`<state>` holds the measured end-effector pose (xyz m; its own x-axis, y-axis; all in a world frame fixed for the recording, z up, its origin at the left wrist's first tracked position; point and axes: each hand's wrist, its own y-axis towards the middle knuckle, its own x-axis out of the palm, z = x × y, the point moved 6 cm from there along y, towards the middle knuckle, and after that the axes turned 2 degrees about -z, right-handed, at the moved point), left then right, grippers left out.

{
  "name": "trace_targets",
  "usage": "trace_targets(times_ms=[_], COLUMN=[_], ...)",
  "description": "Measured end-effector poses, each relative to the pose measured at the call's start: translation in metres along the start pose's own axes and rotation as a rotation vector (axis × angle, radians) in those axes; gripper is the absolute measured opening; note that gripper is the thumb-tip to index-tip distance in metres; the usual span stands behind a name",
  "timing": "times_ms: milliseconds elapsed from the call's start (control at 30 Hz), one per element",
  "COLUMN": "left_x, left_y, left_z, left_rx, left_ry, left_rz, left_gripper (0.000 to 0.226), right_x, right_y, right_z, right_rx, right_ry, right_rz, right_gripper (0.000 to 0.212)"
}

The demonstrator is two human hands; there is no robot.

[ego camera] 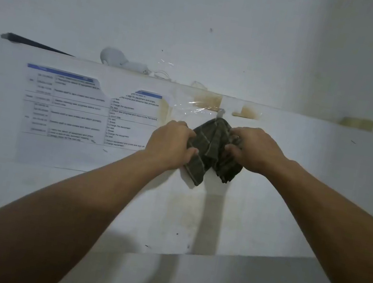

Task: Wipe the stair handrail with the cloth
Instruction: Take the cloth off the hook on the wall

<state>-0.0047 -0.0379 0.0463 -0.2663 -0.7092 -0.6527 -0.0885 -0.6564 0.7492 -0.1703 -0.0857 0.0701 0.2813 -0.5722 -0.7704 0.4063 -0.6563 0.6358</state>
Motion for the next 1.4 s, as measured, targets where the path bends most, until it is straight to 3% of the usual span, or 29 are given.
trace_targets(times_ms=[367, 633, 800, 900, 1133, 1400], left_x=[0.021, 0.018, -0.017, -0.040, -0.089, -0.172], left_y=[0.031, 0.034, 0.033, 0.025, -0.030, -0.157], left_z=[0.004, -0.001, 0.001, -0.002, -0.036, -0.115], left_rx=[-0.175, -0.339, -0.346, -0.323, -0.298, -0.504], left_ry=[0.117, 0.009, -0.056, -0.084, -0.072, 0.083], left_rz=[0.196, 0.173, 0.320, 0.392, 0.312, 0.251], left_gripper=[0.023, 0.009, 0.006, 0.006, 0.004, 0.005], right_x=[0.018, 0.025, -0.009, -0.029, -0.041, -0.004], right_y=[0.034, 0.047, 0.041, 0.039, 0.022, 0.008], right_z=[0.030, 0.042, 0.037, 0.025, -0.050, -0.201], right_rx=[0.032, 0.104, 0.100, 0.035, -0.213, -0.431], right_ry=[0.088, 0.167, 0.217, 0.219, 0.306, 0.450], right_rz=[0.169, 0.196, 0.430, 0.483, 0.327, 0.146], right_gripper=[0.020, 0.016, 0.015, 0.014, 0.014, 0.012])
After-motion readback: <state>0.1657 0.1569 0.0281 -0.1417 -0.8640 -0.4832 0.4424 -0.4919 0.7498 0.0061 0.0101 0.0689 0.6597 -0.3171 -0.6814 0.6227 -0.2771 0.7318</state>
